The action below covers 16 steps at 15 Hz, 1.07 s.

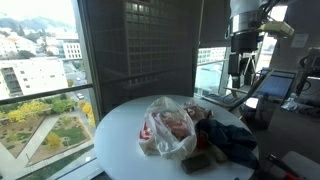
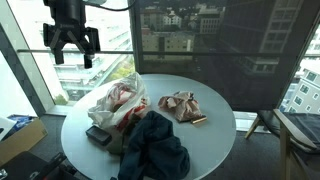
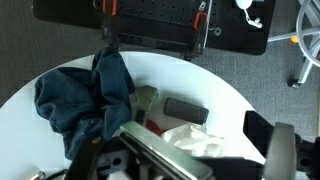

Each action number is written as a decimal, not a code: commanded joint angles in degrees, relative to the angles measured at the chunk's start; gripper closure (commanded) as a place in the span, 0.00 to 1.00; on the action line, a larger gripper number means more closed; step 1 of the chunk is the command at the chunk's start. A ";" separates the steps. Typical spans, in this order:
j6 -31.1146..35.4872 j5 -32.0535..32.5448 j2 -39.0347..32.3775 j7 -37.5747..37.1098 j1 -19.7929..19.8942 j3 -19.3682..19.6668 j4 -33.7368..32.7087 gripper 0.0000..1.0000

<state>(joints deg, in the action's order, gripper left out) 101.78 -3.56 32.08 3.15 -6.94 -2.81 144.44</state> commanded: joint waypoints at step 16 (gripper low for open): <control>23.62 1.78 -39.05 -4.39 0.61 -2.34 -17.15 0.00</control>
<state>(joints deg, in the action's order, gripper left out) 126.74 -3.12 1.54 1.23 -5.62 -3.62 135.87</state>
